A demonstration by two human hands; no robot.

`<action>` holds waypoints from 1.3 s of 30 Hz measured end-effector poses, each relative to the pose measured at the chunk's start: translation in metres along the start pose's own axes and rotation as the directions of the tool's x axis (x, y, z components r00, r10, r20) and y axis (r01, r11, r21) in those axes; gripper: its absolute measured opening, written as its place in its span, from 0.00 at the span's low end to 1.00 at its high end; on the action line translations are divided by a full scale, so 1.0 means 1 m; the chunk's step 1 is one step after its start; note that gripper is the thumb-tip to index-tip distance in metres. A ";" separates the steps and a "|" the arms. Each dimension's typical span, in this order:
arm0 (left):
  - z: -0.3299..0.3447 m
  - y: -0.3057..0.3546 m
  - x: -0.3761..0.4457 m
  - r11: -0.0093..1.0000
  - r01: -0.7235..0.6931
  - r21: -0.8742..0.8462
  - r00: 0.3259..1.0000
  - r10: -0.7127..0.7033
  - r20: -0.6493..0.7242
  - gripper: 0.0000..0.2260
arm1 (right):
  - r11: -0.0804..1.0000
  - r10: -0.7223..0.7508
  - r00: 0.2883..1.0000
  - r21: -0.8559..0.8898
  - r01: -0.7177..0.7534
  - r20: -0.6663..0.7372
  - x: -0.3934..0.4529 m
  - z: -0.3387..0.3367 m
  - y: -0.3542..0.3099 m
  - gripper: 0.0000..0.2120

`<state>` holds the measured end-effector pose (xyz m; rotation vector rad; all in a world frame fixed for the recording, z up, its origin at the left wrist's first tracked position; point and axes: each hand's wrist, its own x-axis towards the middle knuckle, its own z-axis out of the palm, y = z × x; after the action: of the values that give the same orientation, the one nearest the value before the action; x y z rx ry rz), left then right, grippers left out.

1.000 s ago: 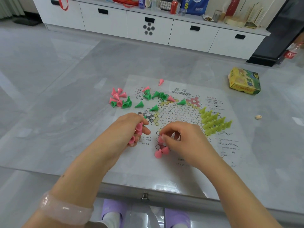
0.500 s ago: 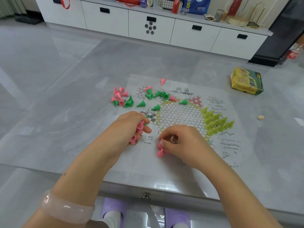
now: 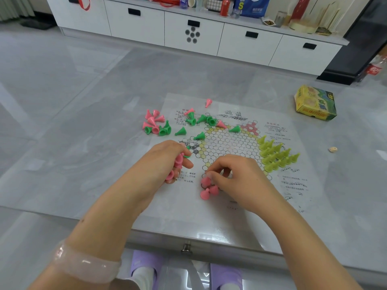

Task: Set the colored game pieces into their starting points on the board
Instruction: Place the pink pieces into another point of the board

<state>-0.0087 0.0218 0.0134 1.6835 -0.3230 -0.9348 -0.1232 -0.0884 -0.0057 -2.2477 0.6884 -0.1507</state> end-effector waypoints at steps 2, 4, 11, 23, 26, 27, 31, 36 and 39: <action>0.000 0.000 0.000 1.000 -0.004 0.003 1.000 0.004 0.001 0.09 | 1.000 0.005 1.000 0.007 -0.005 -0.003 -0.001 -0.001 0.000 0.09; 0.000 -0.001 0.000 1.000 -0.009 0.007 1.000 0.009 0.002 0.09 | 1.000 0.013 1.000 -0.003 -0.013 0.020 -0.001 0.000 0.000 0.08; 0.000 -0.001 0.000 1.000 -0.007 0.006 1.000 0.007 0.003 0.09 | 0.999 0.008 0.999 -0.045 -0.007 0.032 0.000 0.002 0.001 0.07; -0.002 -0.001 0.001 1.000 -0.019 -0.001 1.000 0.019 0.005 0.09 | 0.995 -0.015 0.999 -0.096 0.018 0.028 0.002 0.004 0.004 0.07; -0.002 -0.001 0.001 1.000 -0.028 -0.002 1.000 0.028 0.004 0.09 | 0.995 -0.024 0.999 -0.097 0.026 0.026 0.002 0.004 0.004 0.07; -0.002 -0.001 0.001 1.000 -0.027 -0.006 1.000 0.027 0.005 0.09 | 0.994 -0.030 0.999 -0.101 0.033 0.027 0.002 0.004 0.003 0.08; -0.001 -0.002 0.002 0.999 -0.031 -0.013 0.999 0.031 0.009 0.09 | 0.990 -0.057 0.997 -0.129 0.064 0.059 0.001 0.002 0.004 0.06; -0.002 -0.008 0.003 0.997 -0.075 0.019 0.995 0.074 0.070 0.11 | 0.987 -0.112 0.993 0.115 0.115 -0.036 -0.001 -0.001 -0.007 0.04; -0.001 -0.011 0.002 0.996 -0.085 0.006 0.988 0.084 0.130 0.08 | 0.962 -0.236 0.961 0.103 0.252 -0.142 -0.003 0.002 -0.013 0.05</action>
<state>-0.0095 0.0242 0.0024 1.6102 -0.4845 -0.9829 -0.1193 -0.0783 0.0023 -2.2134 0.4517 -0.4510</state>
